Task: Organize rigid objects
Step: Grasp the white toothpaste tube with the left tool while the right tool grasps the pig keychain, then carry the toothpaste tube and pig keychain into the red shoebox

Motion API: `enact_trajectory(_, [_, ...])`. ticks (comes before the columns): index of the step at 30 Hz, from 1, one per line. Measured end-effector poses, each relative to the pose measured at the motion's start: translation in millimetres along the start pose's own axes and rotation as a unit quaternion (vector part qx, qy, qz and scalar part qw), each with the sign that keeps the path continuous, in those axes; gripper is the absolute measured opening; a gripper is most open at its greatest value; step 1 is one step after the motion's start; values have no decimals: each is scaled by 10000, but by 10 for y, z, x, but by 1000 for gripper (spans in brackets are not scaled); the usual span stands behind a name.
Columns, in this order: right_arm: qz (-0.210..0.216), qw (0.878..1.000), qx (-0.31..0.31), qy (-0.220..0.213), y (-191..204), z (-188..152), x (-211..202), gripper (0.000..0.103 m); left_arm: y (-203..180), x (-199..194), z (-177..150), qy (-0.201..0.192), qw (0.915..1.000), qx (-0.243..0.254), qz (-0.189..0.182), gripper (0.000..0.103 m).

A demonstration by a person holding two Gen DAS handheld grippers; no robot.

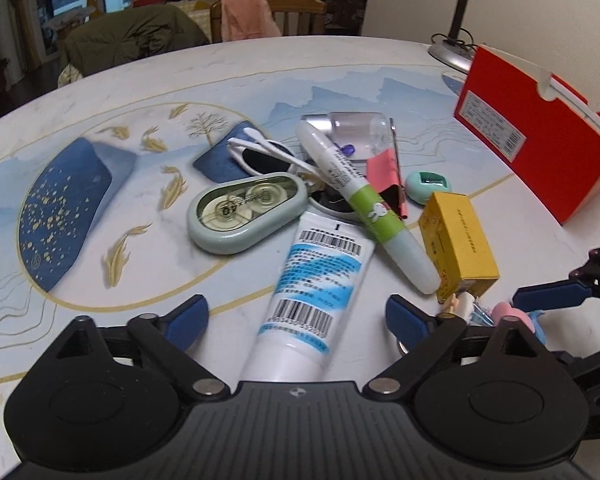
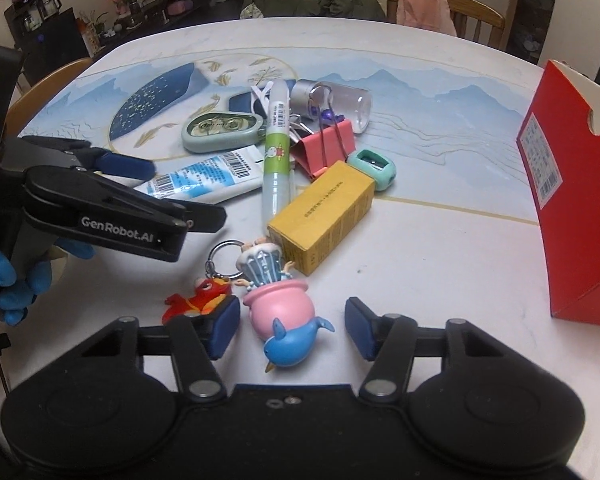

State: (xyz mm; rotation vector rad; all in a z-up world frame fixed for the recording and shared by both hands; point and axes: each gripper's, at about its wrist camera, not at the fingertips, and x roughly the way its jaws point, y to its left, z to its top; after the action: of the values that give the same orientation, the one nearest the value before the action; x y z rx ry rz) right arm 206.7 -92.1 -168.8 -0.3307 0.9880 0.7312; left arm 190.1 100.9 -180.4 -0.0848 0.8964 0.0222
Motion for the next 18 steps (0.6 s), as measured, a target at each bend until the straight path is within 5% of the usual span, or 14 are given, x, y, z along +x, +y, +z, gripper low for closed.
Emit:
enact_trajectory(10, [-42, 9997, -222, 48, 74, -1, 32, 45, -137, -40, -8, -132, 9991, 399, 69, 48])
enact_trajectory(18, [52, 9999, -47, 77, 34, -32, -30, 40, -147, -95, -27, -72, 9996, 281, -5, 39])
